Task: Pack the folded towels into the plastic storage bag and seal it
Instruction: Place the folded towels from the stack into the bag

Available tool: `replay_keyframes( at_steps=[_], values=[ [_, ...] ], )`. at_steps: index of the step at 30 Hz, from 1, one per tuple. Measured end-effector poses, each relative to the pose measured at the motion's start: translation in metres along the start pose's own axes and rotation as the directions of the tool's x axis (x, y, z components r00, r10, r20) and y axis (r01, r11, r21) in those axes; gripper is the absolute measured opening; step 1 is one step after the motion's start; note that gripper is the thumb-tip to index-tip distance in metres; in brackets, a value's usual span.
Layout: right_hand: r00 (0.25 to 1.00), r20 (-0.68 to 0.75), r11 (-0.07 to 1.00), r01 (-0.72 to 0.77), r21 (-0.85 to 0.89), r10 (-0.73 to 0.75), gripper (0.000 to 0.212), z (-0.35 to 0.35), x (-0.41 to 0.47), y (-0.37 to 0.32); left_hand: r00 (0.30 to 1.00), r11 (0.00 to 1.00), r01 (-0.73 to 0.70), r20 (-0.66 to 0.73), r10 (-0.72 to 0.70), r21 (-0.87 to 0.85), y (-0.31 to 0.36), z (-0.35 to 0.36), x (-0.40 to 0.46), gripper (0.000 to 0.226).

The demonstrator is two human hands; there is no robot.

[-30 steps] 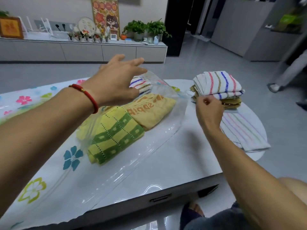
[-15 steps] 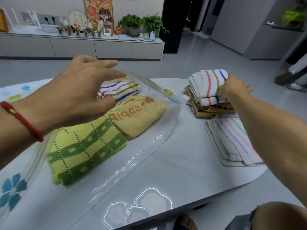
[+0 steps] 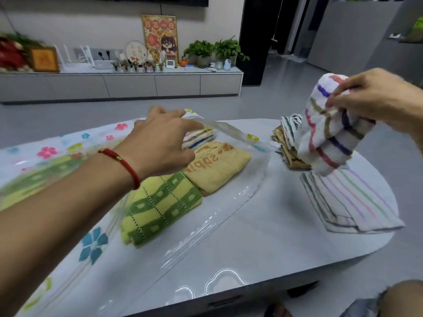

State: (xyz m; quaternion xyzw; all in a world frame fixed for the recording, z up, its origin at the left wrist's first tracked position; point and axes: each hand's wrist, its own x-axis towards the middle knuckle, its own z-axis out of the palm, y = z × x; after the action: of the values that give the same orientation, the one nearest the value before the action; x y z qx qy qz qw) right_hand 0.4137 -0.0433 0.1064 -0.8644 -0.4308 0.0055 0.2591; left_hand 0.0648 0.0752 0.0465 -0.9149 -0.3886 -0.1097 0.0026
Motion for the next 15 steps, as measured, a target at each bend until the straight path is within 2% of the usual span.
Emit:
replay_keyframes(
  at_steps=[1,3,5,7,9,12,15],
  values=[
    [0.999,0.039,1.000,0.011,0.019,-0.011,0.019,-0.004,-0.027,-0.012,1.000,1.000,0.019,0.002,-0.019,-0.006,0.003,-0.002,-0.001,0.063],
    [0.972,0.223,0.996,0.058,0.061,-0.070,0.018,0.003,-0.076,-0.035,0.999,0.999,0.035,-0.008,-0.035,0.025,0.007,-0.003,-0.005,0.060],
    [0.876,0.463,0.990,0.097,0.102,-0.133,0.016,0.032,-0.109,-0.061,0.999,0.996,0.046,-0.006,-0.046,0.071,0.008,-0.004,-0.008,0.061],
    [0.778,0.598,0.980,0.126,0.151,-0.193,0.024,0.070,-0.126,-0.086,0.998,0.995,0.062,0.008,-0.063,0.084,0.008,-0.006,-0.014,0.060],
    [0.744,0.625,0.965,0.105,0.240,-0.236,0.028,0.102,-0.129,-0.111,0.998,0.995,0.067,0.012,-0.069,0.077,0.005,-0.008,-0.024,0.052],
    [0.813,0.525,0.940,0.077,0.332,-0.252,0.030,0.120,-0.118,-0.147,0.992,0.990,0.119,0.026,-0.122,0.072,-0.018,-0.007,-0.055,0.046],
    [0.846,0.474,0.901,0.019,0.434,-0.246,0.050,0.121,-0.113,-0.168,0.967,0.968,0.210,0.115,-0.226,0.140,-0.054,-0.004,-0.108,0.055]
  ],
)
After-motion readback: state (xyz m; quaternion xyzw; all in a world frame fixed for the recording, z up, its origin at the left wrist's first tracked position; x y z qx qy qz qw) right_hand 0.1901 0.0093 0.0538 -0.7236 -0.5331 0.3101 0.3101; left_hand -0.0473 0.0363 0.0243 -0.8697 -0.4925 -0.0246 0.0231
